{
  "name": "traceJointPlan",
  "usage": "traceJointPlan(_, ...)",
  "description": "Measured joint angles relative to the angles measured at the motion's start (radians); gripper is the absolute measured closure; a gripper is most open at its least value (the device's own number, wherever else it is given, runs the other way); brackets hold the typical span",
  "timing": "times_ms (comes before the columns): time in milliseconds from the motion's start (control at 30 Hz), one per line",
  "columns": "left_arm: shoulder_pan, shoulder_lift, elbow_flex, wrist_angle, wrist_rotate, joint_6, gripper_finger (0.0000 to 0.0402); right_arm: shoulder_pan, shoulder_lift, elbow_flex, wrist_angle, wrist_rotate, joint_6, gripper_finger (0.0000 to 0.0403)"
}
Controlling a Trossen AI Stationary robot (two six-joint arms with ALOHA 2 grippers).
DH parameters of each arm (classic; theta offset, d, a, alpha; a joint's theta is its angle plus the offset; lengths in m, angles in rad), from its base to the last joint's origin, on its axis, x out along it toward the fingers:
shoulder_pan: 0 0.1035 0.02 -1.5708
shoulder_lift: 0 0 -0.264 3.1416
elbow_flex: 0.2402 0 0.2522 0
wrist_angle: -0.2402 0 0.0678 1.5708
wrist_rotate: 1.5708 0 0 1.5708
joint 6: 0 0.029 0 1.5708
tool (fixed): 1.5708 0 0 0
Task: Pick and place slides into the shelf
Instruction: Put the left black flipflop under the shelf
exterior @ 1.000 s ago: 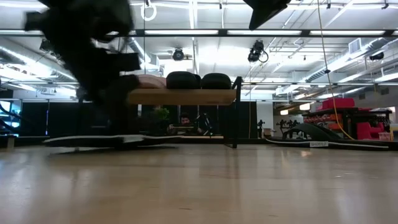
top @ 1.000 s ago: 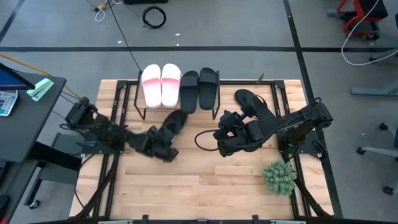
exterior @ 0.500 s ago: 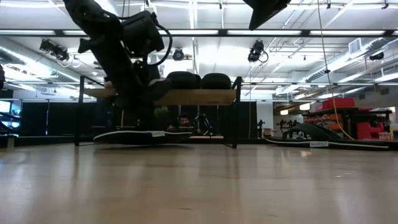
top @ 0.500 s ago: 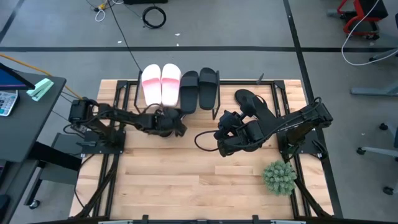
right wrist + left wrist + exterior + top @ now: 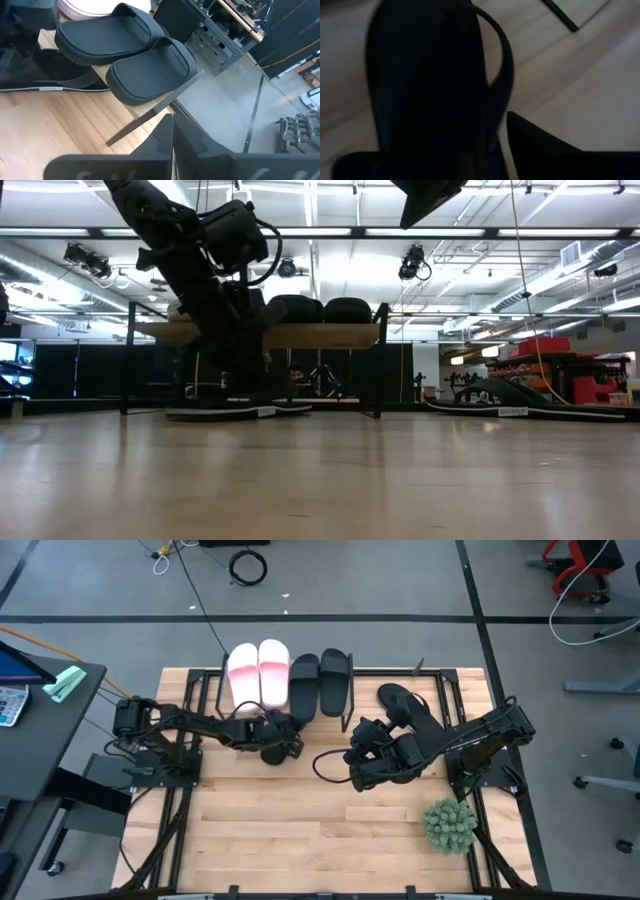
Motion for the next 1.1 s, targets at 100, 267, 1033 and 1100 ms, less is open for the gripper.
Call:
traceJointPlan(100,-0.025,0.000,0.000,-0.001,0.051,-0.045,0.0283,0.000,0.000,0.000,0.002,-0.005,0.008,0.0392)
traceJointPlan(267,-0.097,-0.003,0.000,0.000,0.074,-0.024,0.0255,0.000,0.000,0.000,0.002,-0.006,0.007,0.0391)
traceJointPlan(1033,-0.378,-0.009,0.000,-0.373,-0.160,-0.149,0.0395,0.000,0.000,0.000,0.002,-0.006,0.012,0.0390)
traceJointPlan(1100,-0.367,-0.009,0.000,-0.375,-0.176,-0.146,0.0395,0.000,0.000,0.000,0.002,-0.006,0.012,0.0390)
